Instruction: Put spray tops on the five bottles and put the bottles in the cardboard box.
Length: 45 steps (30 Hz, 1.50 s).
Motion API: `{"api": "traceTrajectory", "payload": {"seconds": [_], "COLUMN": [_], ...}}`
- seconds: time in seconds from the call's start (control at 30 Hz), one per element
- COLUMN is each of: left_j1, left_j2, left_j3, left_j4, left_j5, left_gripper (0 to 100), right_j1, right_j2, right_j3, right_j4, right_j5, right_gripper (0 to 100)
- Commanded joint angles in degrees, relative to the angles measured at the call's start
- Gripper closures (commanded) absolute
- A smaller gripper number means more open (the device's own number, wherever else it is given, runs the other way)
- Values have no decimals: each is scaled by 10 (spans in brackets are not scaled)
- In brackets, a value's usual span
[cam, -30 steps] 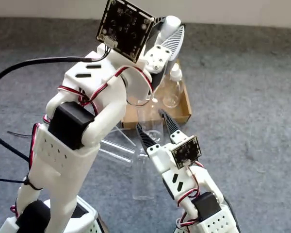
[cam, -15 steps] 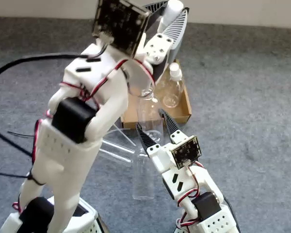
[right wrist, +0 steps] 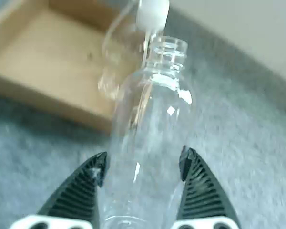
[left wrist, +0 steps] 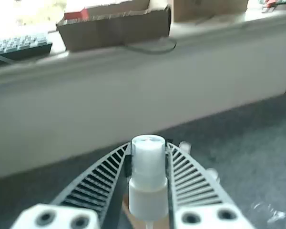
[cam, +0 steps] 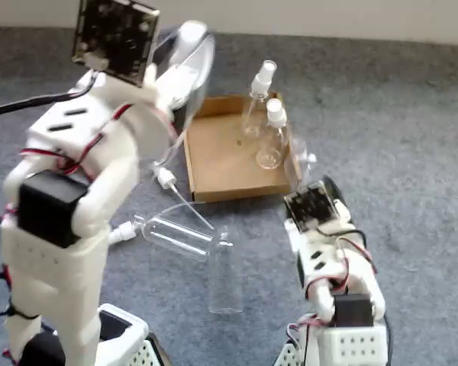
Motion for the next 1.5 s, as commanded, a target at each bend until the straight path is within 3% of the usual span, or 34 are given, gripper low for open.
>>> {"api": "traceTrajectory", "payload": {"seconds": [0.0, 0.17, 0.33, 0.6, 0.7, 0.87, 1.13, 1.3, 1.47], "left_j1": [-98, -176, -183, -182, -183, -181, -181, -181, -181], "left_j2": [-18, -22, -22, -20, -19, -17, -17, -17, -17], "left_j3": [81, 255, 405, 488, 509, 578, 590, 590, 591], "left_j4": [95, 49, -38, -79, -98, -189, -206, -206, -206], "left_j5": [-6, -6, -5, -5, -5, -5, -5, -5, -5], "left_gripper": [996, 996, 996, 996, 996, 996, 996, 996, 996], "right_j1": [110, 241, 305, 344, 358, 362, 357, 345, 285], "right_j2": [130, 310, 518, 815, 889, 931, 931, 931, 936], "right_j3": [-68, -138, -238, -437, -495, -550, -560, -589, -669], "right_j4": [16, 18, 54, 175, 177, 182, 261, 266, 315], "right_j5": [50, 61, 156, 151, 110, 97, 99, 70, 19], "right_gripper": [995, 994, 994, 994, 994, 978, 758, 755, 755]}}
